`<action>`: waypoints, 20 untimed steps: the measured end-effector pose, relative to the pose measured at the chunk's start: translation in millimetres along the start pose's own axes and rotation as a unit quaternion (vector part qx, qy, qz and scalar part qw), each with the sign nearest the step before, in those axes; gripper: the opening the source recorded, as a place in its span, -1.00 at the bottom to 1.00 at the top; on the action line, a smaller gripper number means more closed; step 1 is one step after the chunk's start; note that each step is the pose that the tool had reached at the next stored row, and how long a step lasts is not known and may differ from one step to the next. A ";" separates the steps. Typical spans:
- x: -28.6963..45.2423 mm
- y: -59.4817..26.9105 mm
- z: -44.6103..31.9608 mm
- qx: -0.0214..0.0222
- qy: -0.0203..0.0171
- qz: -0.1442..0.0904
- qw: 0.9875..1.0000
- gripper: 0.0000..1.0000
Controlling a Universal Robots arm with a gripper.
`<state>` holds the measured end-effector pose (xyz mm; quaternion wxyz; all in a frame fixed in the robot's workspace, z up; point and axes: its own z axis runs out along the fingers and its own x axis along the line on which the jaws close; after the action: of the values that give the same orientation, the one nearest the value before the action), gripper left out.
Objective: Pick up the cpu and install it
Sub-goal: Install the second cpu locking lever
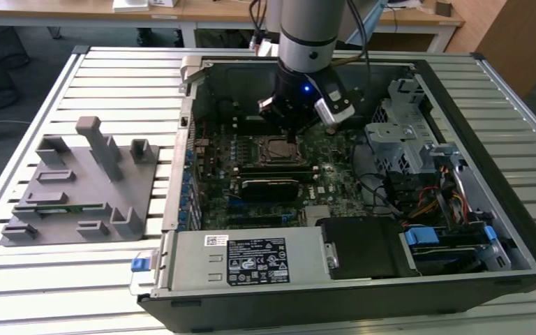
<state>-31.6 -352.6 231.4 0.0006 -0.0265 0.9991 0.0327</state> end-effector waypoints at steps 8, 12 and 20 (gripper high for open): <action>1.6 -17.0 -0.8 0.000 0.000 0.000 1.000 -0.79; 2.3 -25.3 -1.4 0.000 0.000 0.000 1.000 -0.79; 9.8 -30.4 -1.6 -0.002 0.000 0.000 1.000 -0.79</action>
<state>-39.8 -383.5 231.0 0.0007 -0.0265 0.9990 0.0351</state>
